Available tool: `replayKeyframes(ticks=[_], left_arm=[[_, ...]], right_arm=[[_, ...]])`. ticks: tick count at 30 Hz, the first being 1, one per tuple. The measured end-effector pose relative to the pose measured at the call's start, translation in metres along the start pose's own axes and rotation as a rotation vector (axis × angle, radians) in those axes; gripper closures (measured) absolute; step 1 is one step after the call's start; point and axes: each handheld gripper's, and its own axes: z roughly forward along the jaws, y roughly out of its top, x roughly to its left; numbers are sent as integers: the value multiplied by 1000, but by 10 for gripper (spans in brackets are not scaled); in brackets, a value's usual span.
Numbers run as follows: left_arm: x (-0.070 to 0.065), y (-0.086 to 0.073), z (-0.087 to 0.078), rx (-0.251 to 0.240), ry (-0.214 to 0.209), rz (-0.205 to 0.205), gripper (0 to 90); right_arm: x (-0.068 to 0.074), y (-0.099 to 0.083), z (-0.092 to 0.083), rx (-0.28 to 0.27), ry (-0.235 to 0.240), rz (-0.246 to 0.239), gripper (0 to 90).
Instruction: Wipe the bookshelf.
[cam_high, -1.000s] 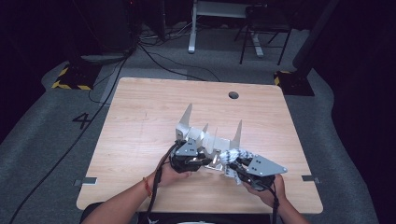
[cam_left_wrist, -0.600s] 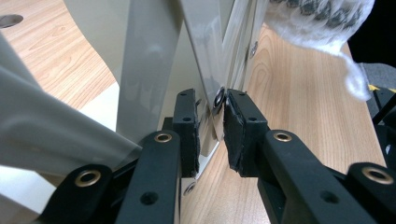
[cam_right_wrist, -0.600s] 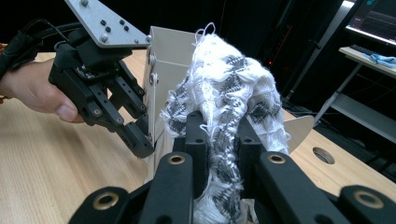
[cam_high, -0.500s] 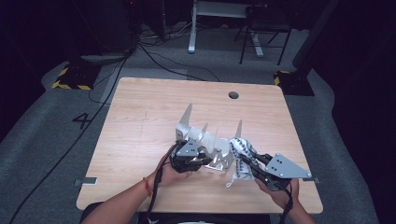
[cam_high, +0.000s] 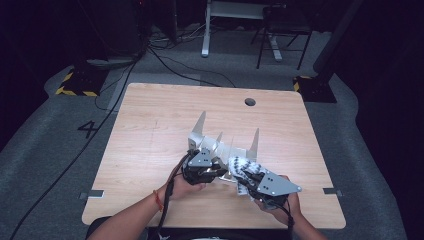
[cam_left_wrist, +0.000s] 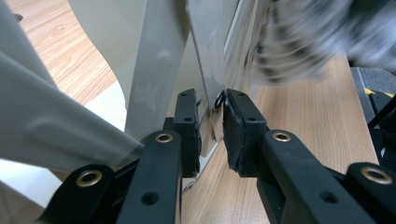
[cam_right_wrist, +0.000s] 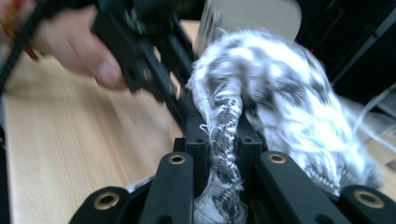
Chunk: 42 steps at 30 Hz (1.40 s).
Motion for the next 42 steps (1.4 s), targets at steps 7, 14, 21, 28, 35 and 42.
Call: replayKeyframes(ticks=[7,14,21,28,35,42], left_arm=[[-1,1,0,6,7,13,768],[0,1,1,3,4,12,768],[0,1,1,5,7,12,768],[-2,1,0,2,1,-11,767],[-6,2,2,3,-2,-11,771],[-6,1,3,1,1,-10,771]], right_arm=[[-9,-12,-3,-3,-67,-25,822],[-25,7,-47,-159,-215,21,826],[-45,8,-74,-196,-282,101,827],[-12,8,-43,-139,-111,-8,826],[9,-21,19,83,-34,-102,825],[13,-57,55,234,57,-47,824]])
